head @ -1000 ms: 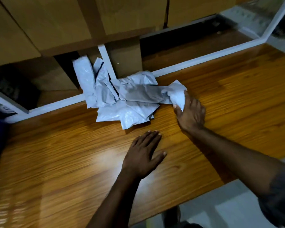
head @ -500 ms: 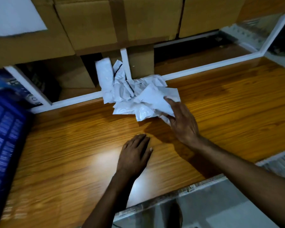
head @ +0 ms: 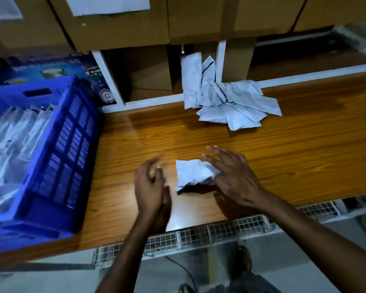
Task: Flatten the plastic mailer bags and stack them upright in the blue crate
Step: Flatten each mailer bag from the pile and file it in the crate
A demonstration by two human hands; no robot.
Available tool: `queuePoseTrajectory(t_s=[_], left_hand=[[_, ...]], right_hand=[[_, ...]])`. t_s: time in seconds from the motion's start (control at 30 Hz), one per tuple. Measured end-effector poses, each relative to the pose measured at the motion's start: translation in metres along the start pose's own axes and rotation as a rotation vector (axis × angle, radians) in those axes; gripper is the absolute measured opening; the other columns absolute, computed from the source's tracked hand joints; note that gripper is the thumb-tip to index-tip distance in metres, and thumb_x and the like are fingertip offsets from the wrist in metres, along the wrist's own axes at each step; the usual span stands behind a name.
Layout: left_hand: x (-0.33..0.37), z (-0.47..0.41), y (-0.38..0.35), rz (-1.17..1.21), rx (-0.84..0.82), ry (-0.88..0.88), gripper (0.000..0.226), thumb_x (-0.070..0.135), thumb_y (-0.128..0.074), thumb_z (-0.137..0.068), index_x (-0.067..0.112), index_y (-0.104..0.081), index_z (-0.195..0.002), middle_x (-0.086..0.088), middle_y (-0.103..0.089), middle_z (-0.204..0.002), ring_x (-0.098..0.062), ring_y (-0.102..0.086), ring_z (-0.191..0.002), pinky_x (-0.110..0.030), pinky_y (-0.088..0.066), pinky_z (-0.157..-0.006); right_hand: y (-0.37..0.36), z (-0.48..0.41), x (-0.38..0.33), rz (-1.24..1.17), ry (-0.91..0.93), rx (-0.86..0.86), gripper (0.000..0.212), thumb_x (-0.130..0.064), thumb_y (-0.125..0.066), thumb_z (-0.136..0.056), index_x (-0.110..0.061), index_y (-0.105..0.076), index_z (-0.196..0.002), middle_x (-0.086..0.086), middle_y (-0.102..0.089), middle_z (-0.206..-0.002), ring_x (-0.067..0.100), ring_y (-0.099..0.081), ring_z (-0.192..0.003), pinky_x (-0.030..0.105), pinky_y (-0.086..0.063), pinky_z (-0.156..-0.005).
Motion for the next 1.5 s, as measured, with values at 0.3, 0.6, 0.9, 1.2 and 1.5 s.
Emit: queuePoseTrajectory(t_s=[0.3, 0.6, 0.9, 1.2, 1.5], left_hand=[[0.041, 0.039, -0.115, -0.586, -0.514, -0.398, 0.056, 0.033, -0.017, -0.111, 0.01, -0.03, -0.161, -0.008, -0.027, -0.168, -0.023, -0.016, -0.158, -0.038, -0.015, -0.127], [0.019, 0.049, -0.113, -0.55, -0.557, -0.333, 0.054, 0.037, -0.017, -0.113, 0.023, -0.015, -0.165, 0.005, -0.012, -0.172, -0.011, -0.003, -0.159, -0.038, -0.01, -0.129], [0.017, 0.05, -0.107, -0.653, -0.538, -0.254, 0.058, 0.049, -0.015, -0.111, 0.029, -0.008, -0.165, 0.009, -0.006, -0.172, -0.009, 0.005, -0.158, -0.034, -0.005, -0.128], [0.028, 0.044, -0.058, -0.589, -0.495, -0.198, 0.055, 0.047, -0.018, -0.112, 0.026, -0.025, -0.162, 0.004, -0.03, -0.167, -0.014, -0.022, -0.154, -0.039, -0.022, -0.123], [0.019, -0.002, -0.071, -0.732, -0.609, -0.144, 0.059, 0.05, -0.064, -0.095, 0.025, -0.048, -0.146, -0.011, -0.045, -0.136, -0.035, -0.039, -0.128, -0.043, -0.037, -0.096]], right_hand=[[-0.068, 0.006, 0.014, 0.153, -0.311, -0.194, 0.064, -0.052, -0.002, -0.104, -0.029, -0.008, -0.163, 0.001, -0.002, -0.171, 0.018, 0.004, -0.157, 0.044, -0.001, -0.125], [-0.078, 0.01, 0.016, 0.162, -0.281, -0.202, 0.06, -0.053, -0.012, -0.107, -0.031, -0.01, -0.163, 0.002, -0.006, -0.17, 0.023, 0.003, -0.157, 0.051, -0.007, -0.125], [-0.073, 0.014, 0.032, 0.074, -0.281, -0.265, 0.066, -0.067, -0.007, -0.102, -0.042, 0.017, -0.157, -0.001, 0.024, -0.167, 0.018, 0.026, -0.152, 0.054, 0.004, -0.124], [-0.048, 0.04, 0.065, 0.109, -0.374, -0.351, 0.088, -0.081, 0.005, -0.091, -0.027, 0.015, -0.16, -0.001, 0.019, -0.168, 0.016, 0.024, -0.153, 0.052, 0.014, -0.122], [-0.017, 0.012, 0.012, 0.029, -0.251, -0.278, 0.09, -0.055, -0.063, -0.091, -0.024, -0.015, -0.161, 0.004, -0.036, -0.152, 0.027, -0.03, -0.142, 0.042, -0.025, -0.113]])
Point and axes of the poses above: each hand's wrist, its own z-axis away from the middle knuckle, its own y-axis out of the back of the hand, x = y × z, the point moved 8 cm from there along -z, towards the middle knuckle
